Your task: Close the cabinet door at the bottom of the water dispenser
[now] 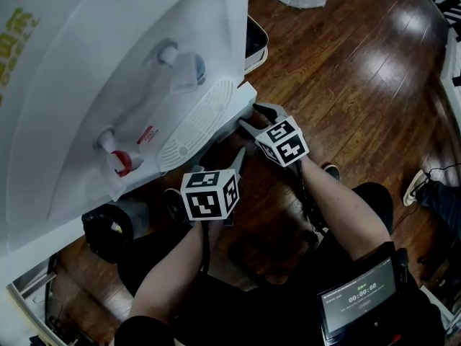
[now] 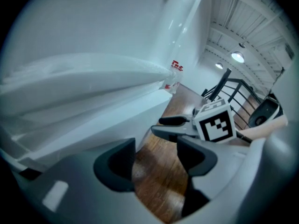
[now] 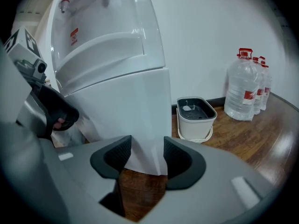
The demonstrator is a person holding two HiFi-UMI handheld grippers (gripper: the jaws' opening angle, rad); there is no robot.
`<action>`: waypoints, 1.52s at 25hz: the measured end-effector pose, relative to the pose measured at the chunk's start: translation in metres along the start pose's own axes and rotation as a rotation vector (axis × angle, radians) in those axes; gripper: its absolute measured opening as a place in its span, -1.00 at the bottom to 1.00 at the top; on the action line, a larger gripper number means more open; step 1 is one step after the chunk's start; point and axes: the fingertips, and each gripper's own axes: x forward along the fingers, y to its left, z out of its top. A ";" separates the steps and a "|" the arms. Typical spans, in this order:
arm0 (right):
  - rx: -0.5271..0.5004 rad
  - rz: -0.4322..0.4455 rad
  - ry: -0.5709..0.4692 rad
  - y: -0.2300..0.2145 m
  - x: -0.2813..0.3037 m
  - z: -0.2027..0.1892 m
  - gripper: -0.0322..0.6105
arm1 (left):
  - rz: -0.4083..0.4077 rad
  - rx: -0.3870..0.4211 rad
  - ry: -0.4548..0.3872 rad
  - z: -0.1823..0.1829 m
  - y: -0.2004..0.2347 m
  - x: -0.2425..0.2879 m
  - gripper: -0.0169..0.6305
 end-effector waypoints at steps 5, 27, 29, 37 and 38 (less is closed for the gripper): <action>-0.078 -0.042 0.035 -0.007 -0.002 0.001 -0.40 | 0.006 0.002 0.002 0.002 0.004 0.001 -0.04; -0.226 0.030 0.189 -0.003 0.023 -0.036 0.08 | -0.002 0.011 0.049 -0.003 0.001 0.010 -0.04; -0.212 0.027 0.175 -0.005 0.028 -0.032 0.08 | -0.003 0.009 0.052 -0.003 0.003 0.010 -0.04; -0.240 0.050 0.168 -0.011 0.038 -0.018 -0.03 | -0.033 0.005 0.056 0.007 -0.003 0.009 -0.04; -0.247 0.051 0.169 -0.012 0.039 -0.016 -0.04 | -0.034 0.007 0.057 0.007 -0.003 0.009 -0.04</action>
